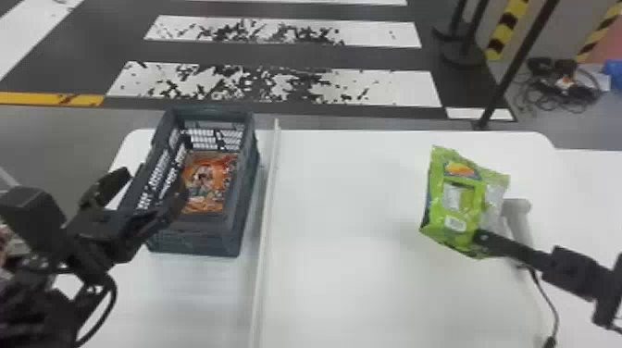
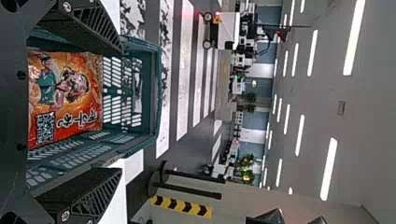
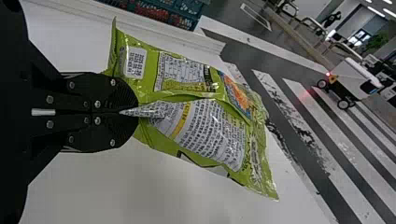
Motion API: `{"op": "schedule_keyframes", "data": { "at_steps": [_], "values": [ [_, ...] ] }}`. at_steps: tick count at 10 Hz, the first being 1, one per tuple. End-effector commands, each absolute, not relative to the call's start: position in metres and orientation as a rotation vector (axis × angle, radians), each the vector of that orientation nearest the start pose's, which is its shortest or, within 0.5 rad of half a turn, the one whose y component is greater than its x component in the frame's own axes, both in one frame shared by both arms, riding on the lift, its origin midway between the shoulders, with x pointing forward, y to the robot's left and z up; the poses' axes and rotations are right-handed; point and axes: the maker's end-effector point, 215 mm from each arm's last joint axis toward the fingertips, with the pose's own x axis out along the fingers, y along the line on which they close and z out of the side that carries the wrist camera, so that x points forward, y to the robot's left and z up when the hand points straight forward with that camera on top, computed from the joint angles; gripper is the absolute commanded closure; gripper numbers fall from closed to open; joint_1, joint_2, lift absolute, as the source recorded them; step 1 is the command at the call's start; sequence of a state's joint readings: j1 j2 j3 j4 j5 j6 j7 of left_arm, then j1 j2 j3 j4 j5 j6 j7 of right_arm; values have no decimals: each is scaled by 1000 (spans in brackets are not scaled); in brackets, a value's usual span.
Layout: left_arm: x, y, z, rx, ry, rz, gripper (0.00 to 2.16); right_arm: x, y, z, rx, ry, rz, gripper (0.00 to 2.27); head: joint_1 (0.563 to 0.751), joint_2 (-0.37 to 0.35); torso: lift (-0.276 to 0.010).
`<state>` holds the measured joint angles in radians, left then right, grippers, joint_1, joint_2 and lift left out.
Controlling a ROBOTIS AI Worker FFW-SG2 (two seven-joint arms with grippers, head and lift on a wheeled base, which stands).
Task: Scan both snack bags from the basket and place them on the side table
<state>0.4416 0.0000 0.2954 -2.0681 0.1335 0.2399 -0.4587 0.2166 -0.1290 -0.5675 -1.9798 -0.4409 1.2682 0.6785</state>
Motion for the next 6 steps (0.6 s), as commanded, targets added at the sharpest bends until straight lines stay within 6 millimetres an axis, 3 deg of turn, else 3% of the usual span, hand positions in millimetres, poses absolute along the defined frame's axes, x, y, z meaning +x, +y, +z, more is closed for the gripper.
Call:
{"op": "schedule_keyframes", "data": {
  "at_steps": [1, 2, 4, 6],
  "values": [
    [445, 288, -355, -68, 151, -200, 100, 410, -341, -414, 696, 654, 300, 2256, 695, -30, -75],
    [445, 287, -356, -71, 153, -201, 100, 420, -372, -404, 705, 606, 235, 2256, 695, -42, -75],
    [446, 288, -354, -69, 150, -200, 100, 431, -429, -402, 685, 559, 73, 2256, 695, -120, -75],
    [448, 288, -352, -71, 146, -201, 100, 438, -491, -413, 685, 506, -101, 2256, 695, -180, -75]
  ]
}}
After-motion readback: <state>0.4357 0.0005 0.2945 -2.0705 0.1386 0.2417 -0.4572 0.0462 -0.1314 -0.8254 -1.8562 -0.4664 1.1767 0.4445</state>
